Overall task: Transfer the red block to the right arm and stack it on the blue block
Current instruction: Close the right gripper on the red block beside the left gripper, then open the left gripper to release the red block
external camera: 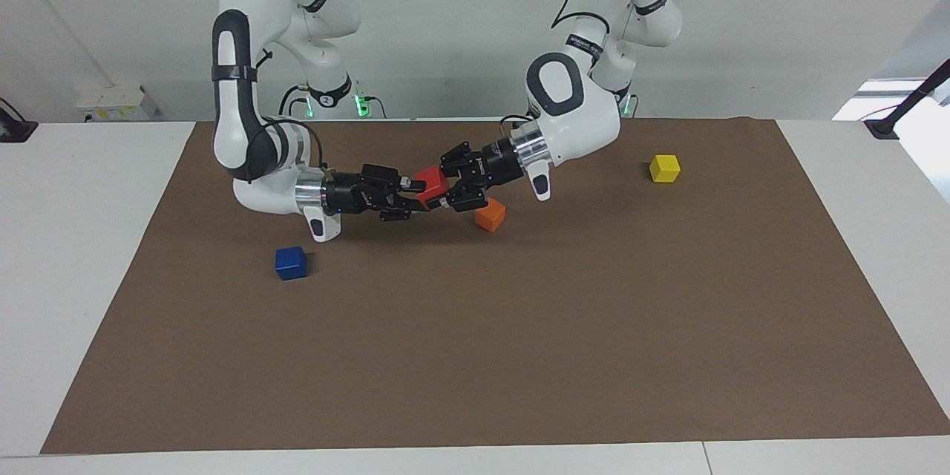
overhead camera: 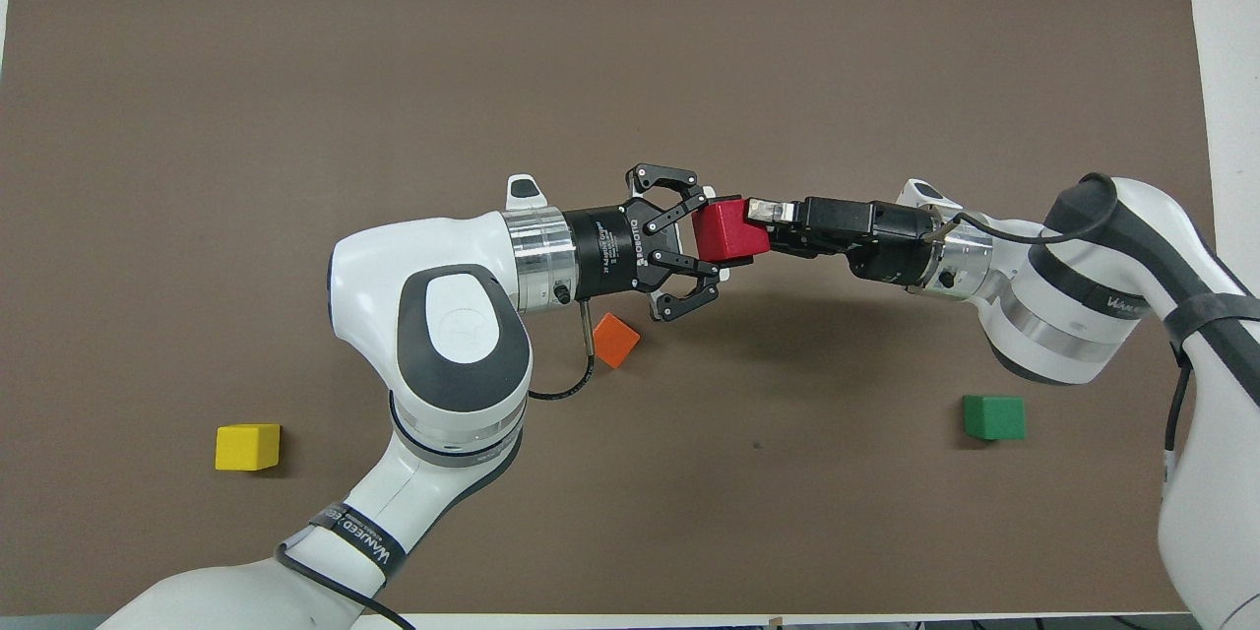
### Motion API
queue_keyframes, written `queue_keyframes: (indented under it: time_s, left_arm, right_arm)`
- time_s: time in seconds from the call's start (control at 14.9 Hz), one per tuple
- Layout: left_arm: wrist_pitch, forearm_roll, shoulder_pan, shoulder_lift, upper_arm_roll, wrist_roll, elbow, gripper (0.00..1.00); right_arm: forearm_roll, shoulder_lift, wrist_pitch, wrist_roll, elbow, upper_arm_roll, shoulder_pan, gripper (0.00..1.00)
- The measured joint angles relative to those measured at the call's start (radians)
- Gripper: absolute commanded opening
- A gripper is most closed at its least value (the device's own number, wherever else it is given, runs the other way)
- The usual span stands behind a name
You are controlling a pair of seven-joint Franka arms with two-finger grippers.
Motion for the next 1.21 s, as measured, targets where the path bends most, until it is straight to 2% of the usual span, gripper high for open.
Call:
queue_keyframes:
  time_s: [0.13, 0.47, 0.61, 0.67, 0.74, 0.81, 1.21]
  left_arm:
    - [0.0, 0.0, 0.0, 0.0, 0.001, 0.0, 0.0, 0.0]
    - [0.0, 0.0, 0.0, 0.0, 0.001, 0.0, 0.0, 0.0]
    - [0.0, 0.0, 0.0, 0.0, 0.002, -0.001, 0.001, 0.0]
    - [0.0, 0.0, 0.001, 0.0, 0.002, -0.002, 0.001, 0.1]
    - [0.0, -0.001, 0.001, 0.0, 0.002, -0.002, 0.001, 0.64]
    - [0.0, -0.001, 0.001, 0.0, 0.002, -0.002, 0.001, 1.0]
    - [0.0, -0.001, 0.0, 0.0, -0.001, 0.003, 0.004, 1.0]
  right_arm:
    - [0.003, 0.0, 0.002, 0.0, 0.0, 0.0, 0.001, 0.45]
    - [0.006, -0.001, 0.006, 0.0, 0.0, 0.002, 0.001, 0.0]
    - [0.006, -0.002, 0.008, 0.003, 0.0, 0.002, 0.002, 0.0]
    - [0.006, -0.002, 0.009, 0.003, 0.0, 0.002, 0.002, 0.0]
    - [0.007, -0.003, 0.01, 0.004, 0.0, 0.002, 0.002, 0.0]
    - [0.007, -0.003, 0.011, 0.004, 0.0, 0.002, 0.003, 0.0]
    - [0.007, -0.003, 0.039, 0.018, -0.001, 0.003, 0.011, 0.0]
